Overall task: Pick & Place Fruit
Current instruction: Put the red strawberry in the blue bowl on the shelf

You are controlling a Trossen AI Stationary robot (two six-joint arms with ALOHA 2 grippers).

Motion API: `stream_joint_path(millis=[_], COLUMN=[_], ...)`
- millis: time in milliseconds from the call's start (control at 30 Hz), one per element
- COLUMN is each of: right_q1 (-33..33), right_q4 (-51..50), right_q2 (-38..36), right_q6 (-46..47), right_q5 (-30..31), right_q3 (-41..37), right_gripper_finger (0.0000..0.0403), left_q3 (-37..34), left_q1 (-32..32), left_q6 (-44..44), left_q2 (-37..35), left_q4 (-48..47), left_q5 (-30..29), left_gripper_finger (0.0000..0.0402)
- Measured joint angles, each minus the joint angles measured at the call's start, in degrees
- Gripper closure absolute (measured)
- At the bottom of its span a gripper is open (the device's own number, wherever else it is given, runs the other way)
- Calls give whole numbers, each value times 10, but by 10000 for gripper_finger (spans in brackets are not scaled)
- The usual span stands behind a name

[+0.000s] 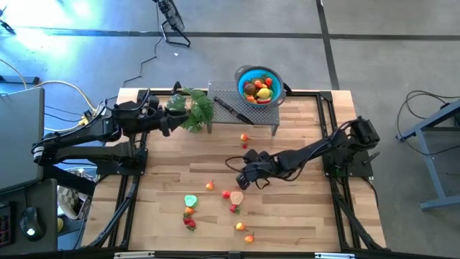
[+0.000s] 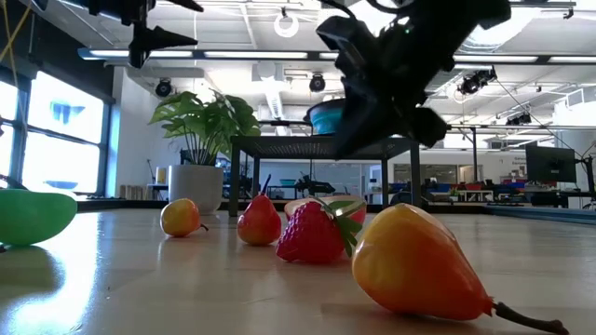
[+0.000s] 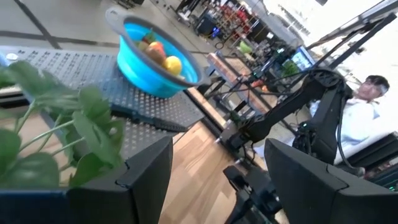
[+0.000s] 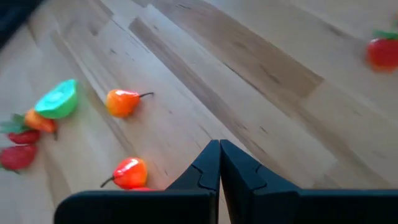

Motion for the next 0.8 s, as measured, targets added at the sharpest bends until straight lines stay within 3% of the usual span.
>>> stream_joint_path(millis=[133, 267, 433, 633, 800], right_q1=[-15, -32, -42, -28, -25], right_q4=[106, 151, 153, 144, 127], right_q2=[0, 0, 0, 0, 0], right_q6=[-8, -6, 35, 105, 62], right_q5=[-18, -1, 66, 216, 222], right_q3=[-38, -64, -75, -76, -76], right_gripper_finger=[400, 400, 401, 401, 401], left_q3=[0, 0, 0, 0, 0], left_q1=[0, 0, 0, 0, 0], left_q6=[0, 0, 0, 0, 0], left_q2=[0, 0, 0, 0, 0], left_q4=[-16, -32, -51, -64, -63], left_q5=[0, 0, 0, 0, -18], left_gripper_finger=[153, 153, 153, 153, 153])
